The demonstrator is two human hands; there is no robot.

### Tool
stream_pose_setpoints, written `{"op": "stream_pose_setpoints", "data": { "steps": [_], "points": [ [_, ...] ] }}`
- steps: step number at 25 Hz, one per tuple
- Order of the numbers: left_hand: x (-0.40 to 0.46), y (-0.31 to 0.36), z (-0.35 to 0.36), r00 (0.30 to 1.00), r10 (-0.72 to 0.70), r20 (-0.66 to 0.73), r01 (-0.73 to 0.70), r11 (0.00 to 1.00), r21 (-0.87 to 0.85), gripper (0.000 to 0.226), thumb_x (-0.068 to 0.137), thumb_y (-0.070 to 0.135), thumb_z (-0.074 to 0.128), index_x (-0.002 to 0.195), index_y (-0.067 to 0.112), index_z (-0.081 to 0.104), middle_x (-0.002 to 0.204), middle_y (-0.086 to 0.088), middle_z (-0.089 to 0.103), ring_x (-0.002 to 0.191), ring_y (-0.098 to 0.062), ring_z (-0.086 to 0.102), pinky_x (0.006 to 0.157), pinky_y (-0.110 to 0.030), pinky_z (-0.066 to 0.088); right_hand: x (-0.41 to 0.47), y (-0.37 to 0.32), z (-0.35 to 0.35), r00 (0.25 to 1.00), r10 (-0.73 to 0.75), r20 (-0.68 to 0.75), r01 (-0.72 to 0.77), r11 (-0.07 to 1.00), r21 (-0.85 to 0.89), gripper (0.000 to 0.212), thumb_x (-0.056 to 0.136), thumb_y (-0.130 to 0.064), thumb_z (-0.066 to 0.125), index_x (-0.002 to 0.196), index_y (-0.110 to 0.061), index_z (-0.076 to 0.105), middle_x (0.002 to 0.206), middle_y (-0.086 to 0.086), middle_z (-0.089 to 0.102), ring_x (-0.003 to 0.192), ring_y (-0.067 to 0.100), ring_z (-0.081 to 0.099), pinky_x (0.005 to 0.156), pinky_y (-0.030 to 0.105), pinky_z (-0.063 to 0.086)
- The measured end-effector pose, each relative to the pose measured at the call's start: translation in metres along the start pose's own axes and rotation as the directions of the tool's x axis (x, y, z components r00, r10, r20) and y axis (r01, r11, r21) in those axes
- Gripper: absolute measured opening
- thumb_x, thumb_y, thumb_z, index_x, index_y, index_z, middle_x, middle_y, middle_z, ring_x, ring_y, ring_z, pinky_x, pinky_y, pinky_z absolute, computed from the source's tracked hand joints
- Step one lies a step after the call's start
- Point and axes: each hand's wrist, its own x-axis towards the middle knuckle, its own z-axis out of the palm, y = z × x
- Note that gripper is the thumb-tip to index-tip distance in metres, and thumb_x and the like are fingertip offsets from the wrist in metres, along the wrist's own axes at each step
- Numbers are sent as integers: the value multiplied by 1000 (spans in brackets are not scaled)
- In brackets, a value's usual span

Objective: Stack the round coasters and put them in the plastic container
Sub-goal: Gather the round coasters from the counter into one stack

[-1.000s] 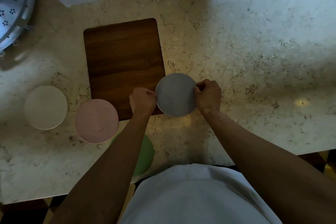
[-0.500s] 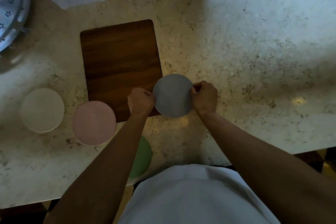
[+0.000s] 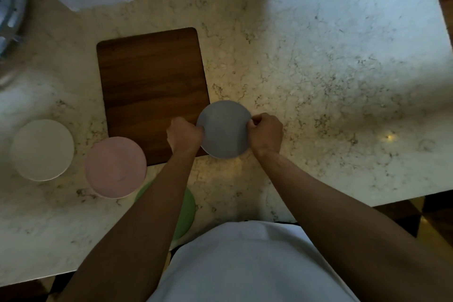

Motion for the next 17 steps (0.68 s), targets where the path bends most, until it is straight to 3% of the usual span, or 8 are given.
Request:
{"op": "stream_pose_setpoints", "data": {
  "steps": [3, 6, 9, 12, 14, 17],
  "points": [
    [1, -1, -3, 999, -22, 31, 23, 999, -45, 19, 79, 15, 67, 68, 0, 68, 66, -12, 62, 71, -34, 64, 54, -34, 43, 3, -3, -2, 999, 35, 28, -36, 999, 27, 17, 86, -20, 63, 84, -10, 78, 79, 5, 74, 72, 19, 68, 67, 27, 52],
    [3, -3, -4, 999, -16, 47, 19, 997, -80, 19, 79, 16, 68, 72, -2, 72, 71, -16, 67, 66, -31, 63, 64, -38, 53, 8, -6, -4, 994, 63, 94, -65, 998, 21, 36, 85, -22, 61, 51, -12, 63, 46, 1, 56, 42, 13, 52, 47, 24, 39],
    [3, -6, -4, 999, -3, 43, 8, 994, -113, 20, 77, 17, 68, 69, -1, 71, 64, -11, 62, 53, -22, 55, 56, -32, 48, 10, -6, -8, 990, 94, 103, -98, 995, 25, 43, 84, -25, 60, 43, -18, 52, 39, -5, 46, 35, 10, 44, 41, 22, 31],
    [1, -7, -6, 999, -26, 42, 34, 977, -210, 10, 74, 17, 68, 66, 10, 66, 70, -6, 66, 63, -24, 64, 63, -37, 55, 10, -4, -11, 985, 111, 135, -119, 992, 51, 38, 82, -25, 59, 46, -13, 57, 44, 2, 53, 40, 18, 51, 47, 29, 43],
    [1, -6, -8, 997, -57, 57, 70, 958, -277, 13, 74, 18, 70, 81, 16, 59, 89, -8, 67, 81, -28, 67, 74, -42, 59, 7, -2, -12, 982, 119, 147, -132, 988, 83, 29, 83, -24, 60, 62, -6, 70, 58, 10, 65, 56, 25, 64, 58, 37, 54],
    [2, -6, -10, 989, -68, 130, 109, 936, -334, 30, 76, 17, 72, 105, 14, 62, 103, -10, 67, 93, -29, 66, 83, -47, 58, 2, 0, -14, 978, 136, 159, -161, 975, 156, 17, 85, -24, 62, 84, -14, 76, 68, -7, 65, 74, 17, 68, 74, 36, 57]
  ]
}}
